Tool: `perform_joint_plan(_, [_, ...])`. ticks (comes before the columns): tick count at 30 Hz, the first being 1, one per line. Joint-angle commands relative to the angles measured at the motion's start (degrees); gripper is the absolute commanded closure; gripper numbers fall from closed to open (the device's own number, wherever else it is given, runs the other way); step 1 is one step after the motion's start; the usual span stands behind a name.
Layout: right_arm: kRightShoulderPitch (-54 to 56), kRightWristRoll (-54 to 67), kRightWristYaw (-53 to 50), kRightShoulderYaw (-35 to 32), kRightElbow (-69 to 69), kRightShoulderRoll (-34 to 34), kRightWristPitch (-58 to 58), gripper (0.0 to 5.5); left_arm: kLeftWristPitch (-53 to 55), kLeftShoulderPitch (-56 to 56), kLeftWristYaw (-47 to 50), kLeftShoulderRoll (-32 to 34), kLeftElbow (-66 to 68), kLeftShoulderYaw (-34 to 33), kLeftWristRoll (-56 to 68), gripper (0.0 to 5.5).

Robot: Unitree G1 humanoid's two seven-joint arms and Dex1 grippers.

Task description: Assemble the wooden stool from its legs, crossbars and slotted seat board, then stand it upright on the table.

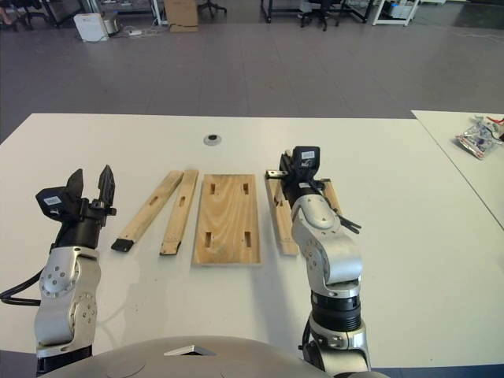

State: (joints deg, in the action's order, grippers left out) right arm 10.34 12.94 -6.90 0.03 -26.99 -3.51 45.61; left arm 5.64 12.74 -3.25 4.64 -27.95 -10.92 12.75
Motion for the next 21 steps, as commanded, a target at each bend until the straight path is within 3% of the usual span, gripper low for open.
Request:
perform_joint_plan(1, [0.9,-1.7,-0.2,-0.5,1.6,0.5,-1.5,5.08,0.6,-0.9,0.0,0.4,-0.2,0.2,-0.3,2.67])
perform_joint_plan(15, [1.7,-4.6,2.3,-1.7,11.2,0.8,-9.0,5.08,0.1,-3.8,-1.0,1.3,2.2,1.0,-0.6,2.67])
perform_joint_plan(21, [0.0,-3.7,8.3,-0.7,14.3,-0.4,-15.9,5.08,-0.3,-3.3,-0.8,0.7,1.7,2.0,-0.7,2.67])
